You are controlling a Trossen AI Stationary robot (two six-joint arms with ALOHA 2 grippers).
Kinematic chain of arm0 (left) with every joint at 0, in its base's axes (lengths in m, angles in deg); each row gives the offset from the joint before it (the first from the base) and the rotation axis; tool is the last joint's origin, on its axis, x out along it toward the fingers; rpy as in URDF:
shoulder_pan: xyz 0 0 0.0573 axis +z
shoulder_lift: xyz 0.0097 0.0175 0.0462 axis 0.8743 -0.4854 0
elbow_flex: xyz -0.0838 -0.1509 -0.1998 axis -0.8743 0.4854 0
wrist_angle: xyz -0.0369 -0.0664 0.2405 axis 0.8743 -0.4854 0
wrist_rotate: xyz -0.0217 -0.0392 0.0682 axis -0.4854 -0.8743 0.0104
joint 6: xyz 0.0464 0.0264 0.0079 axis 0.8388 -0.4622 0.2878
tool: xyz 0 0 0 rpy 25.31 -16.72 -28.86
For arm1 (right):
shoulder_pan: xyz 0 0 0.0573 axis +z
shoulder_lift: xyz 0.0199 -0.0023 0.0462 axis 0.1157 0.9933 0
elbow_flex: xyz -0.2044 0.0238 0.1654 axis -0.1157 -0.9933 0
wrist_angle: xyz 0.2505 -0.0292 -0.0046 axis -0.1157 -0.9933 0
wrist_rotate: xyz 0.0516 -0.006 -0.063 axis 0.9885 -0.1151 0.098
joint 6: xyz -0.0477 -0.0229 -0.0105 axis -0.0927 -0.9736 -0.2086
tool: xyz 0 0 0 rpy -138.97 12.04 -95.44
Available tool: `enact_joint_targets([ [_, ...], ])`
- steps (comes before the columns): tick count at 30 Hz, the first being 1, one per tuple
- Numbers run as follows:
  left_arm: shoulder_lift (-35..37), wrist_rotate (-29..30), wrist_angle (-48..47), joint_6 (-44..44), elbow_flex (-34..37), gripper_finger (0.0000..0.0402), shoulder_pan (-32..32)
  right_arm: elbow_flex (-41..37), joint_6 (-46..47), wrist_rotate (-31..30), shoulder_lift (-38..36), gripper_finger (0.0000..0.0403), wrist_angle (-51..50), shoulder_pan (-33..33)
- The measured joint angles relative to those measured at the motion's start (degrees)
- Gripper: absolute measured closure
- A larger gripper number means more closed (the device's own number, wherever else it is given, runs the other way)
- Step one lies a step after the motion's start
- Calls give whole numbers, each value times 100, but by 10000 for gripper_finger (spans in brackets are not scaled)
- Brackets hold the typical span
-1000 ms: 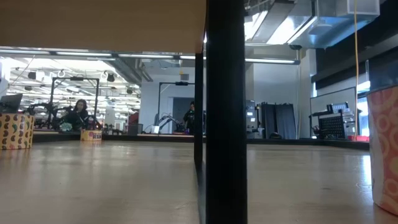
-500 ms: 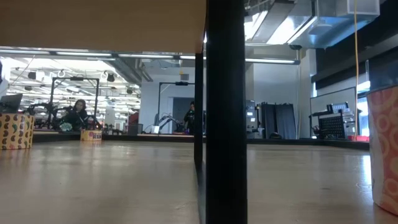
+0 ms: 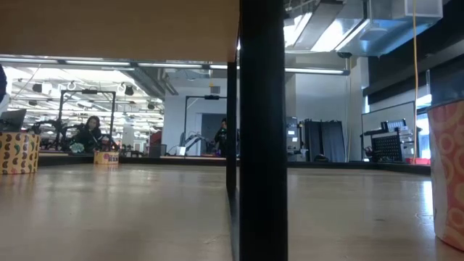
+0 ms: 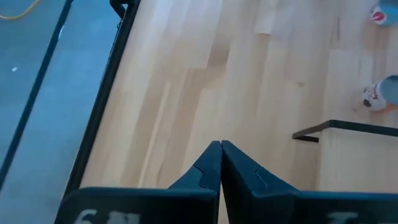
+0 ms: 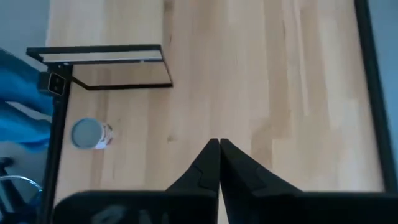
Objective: Pick and place cans onto a shelf
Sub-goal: Put the canned spaghetti sauce on the shelf
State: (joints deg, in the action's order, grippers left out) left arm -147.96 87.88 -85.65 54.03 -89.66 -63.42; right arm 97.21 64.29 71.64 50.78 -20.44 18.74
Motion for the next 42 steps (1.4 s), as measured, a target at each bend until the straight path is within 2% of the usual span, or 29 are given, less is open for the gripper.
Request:
enact_joint_targets([
  [8,106,-41,0,-155,-2,401,313,-432,771,-5,-2,367,7,2],
  [13,126,-44,0,-603,-2,401,441,-450,1084,-9,-4,361,201,-45],
  [17,126,-60,0,-624,-2,401,538,-451,1415,-15,-4,360,296,-247],
  [28,124,-72,0,-593,-2,401,708,-450,1284,7,-7,360,15,-332],
  [33,124,-82,0,-595,-2,401,706,-450,787,645,-7,373,4,-277],
  [37,124,-82,0,-608,-2,401,706,-450,597,789,-7,396,2,-179],
  [42,123,-82,0,-610,-4,401,706,-448,775,756,13,371,-1,-87],
])
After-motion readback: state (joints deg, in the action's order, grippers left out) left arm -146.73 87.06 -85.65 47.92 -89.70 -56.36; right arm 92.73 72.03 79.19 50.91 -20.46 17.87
